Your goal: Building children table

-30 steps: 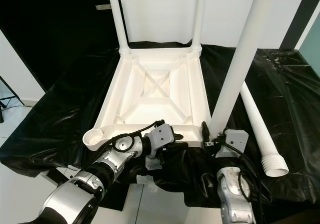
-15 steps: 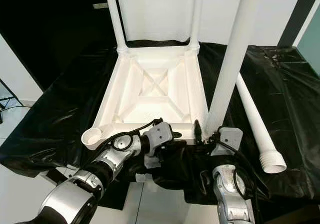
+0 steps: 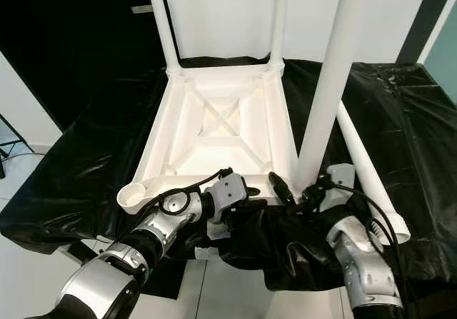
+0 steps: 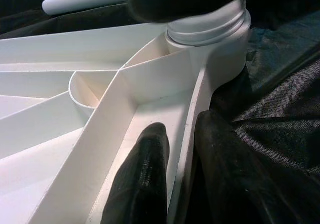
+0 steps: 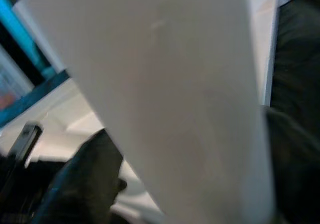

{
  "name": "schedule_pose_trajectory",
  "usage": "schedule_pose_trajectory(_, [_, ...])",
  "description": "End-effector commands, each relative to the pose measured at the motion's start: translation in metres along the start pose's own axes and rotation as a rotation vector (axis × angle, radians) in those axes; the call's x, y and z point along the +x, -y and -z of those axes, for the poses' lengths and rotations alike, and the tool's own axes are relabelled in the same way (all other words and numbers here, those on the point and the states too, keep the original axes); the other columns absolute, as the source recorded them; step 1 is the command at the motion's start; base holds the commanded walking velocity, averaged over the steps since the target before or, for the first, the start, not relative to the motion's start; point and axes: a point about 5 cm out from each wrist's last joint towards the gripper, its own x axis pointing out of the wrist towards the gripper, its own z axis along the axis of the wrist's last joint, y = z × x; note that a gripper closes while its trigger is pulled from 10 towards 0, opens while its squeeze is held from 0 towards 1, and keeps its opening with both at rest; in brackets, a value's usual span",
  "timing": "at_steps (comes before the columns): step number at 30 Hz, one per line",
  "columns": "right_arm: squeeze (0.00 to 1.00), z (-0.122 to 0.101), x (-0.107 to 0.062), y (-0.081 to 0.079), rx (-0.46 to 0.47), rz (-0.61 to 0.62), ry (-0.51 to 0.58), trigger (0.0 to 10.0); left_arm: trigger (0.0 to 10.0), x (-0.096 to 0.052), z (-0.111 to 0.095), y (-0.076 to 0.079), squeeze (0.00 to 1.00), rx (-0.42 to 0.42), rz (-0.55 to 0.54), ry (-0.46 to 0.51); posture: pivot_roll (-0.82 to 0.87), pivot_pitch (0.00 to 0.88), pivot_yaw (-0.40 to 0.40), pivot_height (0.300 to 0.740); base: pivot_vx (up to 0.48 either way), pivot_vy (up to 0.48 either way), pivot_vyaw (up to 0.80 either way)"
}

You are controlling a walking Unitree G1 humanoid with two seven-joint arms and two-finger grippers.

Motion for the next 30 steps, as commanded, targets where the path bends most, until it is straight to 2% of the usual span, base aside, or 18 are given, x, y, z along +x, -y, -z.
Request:
schedule_pose_trajectory(1, [0.0, 0.012, 0.005, -0.027, 0.06, -0.189, -0.042, 0.0, 10.0, -0.005, 0.032, 0.019, 0.0, -0.083, 0.016, -0.147, -0.13, 0.0, 0.043, 0.74, 0.0, 0.0, 0.0])
schedule_pose_trajectory(5, [0.0, 0.011, 0.001, -0.026, 0.049, -0.256, -0.065, 0.0, 10.0, -0.006, 0.032, 0.018, 0.0, -0.083, 0.013, -0.15, -0.13, 0.0, 0.042, 0.74, 0.0, 0.0, 0.0])
schedule_pose_trajectory(10, [0.0, 0.007, 0.0, -0.019, 0.062, -0.278, -0.093, 0.0, 10.0, -0.006, 0.033, 0.018, 0.0, -0.084, 0.011, -0.151, -0.13, 0.0, 0.04, 0.74, 0.0, 0.0, 0.0])
schedule_pose_trajectory(14, [0.0, 0.023, -0.002, -0.023, 0.041, -0.251, -0.16, 0.0, 10.0, -0.005, 0.033, 0.02, 0.0, -0.085, 0.014, -0.15, -0.13, 0.0, 0.039, 0.74, 0.0, 0.0, 0.0])
schedule_pose_trajectory(16, [0.0, 0.035, 0.005, -0.028, 0.017, -0.107, -0.142, 0.0, 10.0, -0.004, 0.032, 0.02, 0.0, -0.085, 0.014, -0.149, -0.13, 0.0, 0.037, 0.74, 0.0, 0.0, 0.0])
schedule_pose_trajectory(17, [0.0, 0.039, 0.008, -0.031, 0.013, 0.02, -0.102, 0.0, 10.0, -0.004, 0.032, 0.02, 0.0, -0.086, 0.014, -0.148, -0.13, 0.0, 0.037, 0.74, 0.0, 0.0, 0.0])
schedule_pose_trajectory(19, [0.0, 0.039, 0.008, -0.031, 0.013, 0.02, -0.102, 0.0, 10.0, -0.004, 0.032, 0.02, 0.0, -0.086, 0.014, -0.148, -0.13, 0.0, 0.037, 0.74, 0.0, 0.0, 0.0])
schedule_pose_trajectory(21, [0.0, 0.043, 0.01, -0.037, -0.002, 0.231, -0.033, 0.0, 10.0, -0.003, 0.032, 0.021, 0.0, -0.087, 0.014, -0.147, -0.13, 0.0, 0.035, 0.74, 0.0, 0.0, 0.0])
schedule_pose_trajectory(22, [0.0, 0.043, 0.01, -0.037, -0.002, 0.231, -0.033, 0.0, 10.0, -0.003, 0.032, 0.021, 0.0, -0.087, 0.014, -0.147, -0.13, 0.0, 0.035, 0.74, 0.0, 0.0, 0.0])
schedule_pose_trajectory(24, [0.0, 0.043, 0.008, -0.045, -0.026, 0.377, 0.016, 0.0, 10.0, -0.003, 0.032, 0.022, 0.0, -0.088, 0.015, -0.145, -0.12, 0.0, 0.037, 0.74, 0.0, 0.0, 0.0])
schedule_pose_trajectory(26, [0.0, 0.042, 0.008, -0.049, -0.057, 0.434, 0.033, 0.0, 10.0, -0.003, 0.032, 0.023, 0.0, -0.091, 0.015, -0.145, -0.12, 0.0, 0.035, 0.74, 0.0, 0.0, 0.0])
schedule_pose_trajectory(27, [0.0, 0.042, 0.006, -0.044, -0.062, 0.496, 0.035, 0.0, 10.0, -0.003, 0.033, 0.023, 0.0, -0.092, 0.015, -0.149, -0.13, 0.0, 0.035, 0.74, 0.0, 0.0, 0.0])
schedule_pose_trajectory(30, [0.0, 0.041, 0.005, -0.038, -0.064, 0.552, 0.045, 0.0, 10.0, -0.003, 0.034, 0.024, 0.0, -0.093, 0.016, -0.152, -0.13, 0.0, 0.035, 0.74, 0.0, 0.0, 0.0])
